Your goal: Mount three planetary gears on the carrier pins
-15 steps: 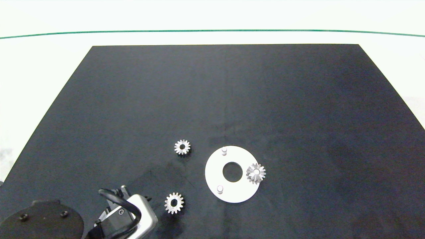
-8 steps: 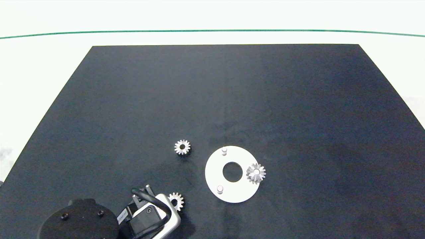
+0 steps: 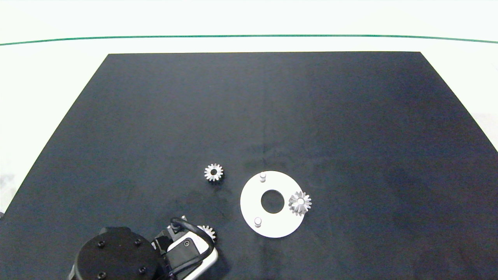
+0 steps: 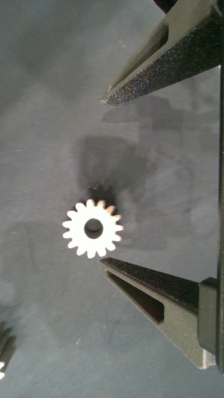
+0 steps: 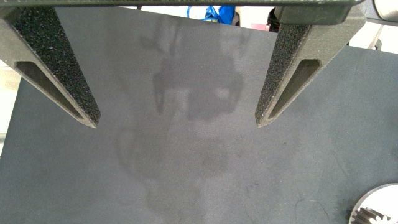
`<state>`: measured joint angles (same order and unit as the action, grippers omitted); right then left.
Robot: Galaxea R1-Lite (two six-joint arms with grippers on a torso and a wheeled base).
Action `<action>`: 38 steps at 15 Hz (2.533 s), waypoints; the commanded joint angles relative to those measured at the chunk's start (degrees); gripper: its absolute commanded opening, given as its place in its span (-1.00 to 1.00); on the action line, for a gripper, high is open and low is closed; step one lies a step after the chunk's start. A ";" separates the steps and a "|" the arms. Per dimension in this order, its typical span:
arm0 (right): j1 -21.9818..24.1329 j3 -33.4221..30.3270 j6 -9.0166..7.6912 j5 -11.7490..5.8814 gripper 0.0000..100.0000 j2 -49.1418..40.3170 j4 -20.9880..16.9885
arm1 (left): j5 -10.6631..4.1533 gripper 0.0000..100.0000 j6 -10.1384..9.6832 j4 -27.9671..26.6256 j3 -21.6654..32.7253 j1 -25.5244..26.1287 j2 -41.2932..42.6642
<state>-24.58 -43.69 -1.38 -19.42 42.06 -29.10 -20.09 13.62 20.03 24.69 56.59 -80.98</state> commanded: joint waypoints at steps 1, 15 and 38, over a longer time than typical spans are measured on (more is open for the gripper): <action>-0.03 0.54 0.06 -0.09 1.00 -0.31 -0.17 | -0.12 1.00 0.27 0.01 1.07 -0.87 -0.14; -0.12 0.62 -0.03 0.08 1.00 -1.45 -0.17 | -0.39 1.00 -0.61 0.27 2.30 -3.68 -3.22; -0.12 0.45 -0.03 0.52 1.00 -1.98 -0.17 | -0.04 0.66 1.15 0.10 4.32 -4.65 -6.38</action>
<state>-24.66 -43.26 -1.38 -18.79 40.05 -29.10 -20.03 14.69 19.98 29.01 51.93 -87.50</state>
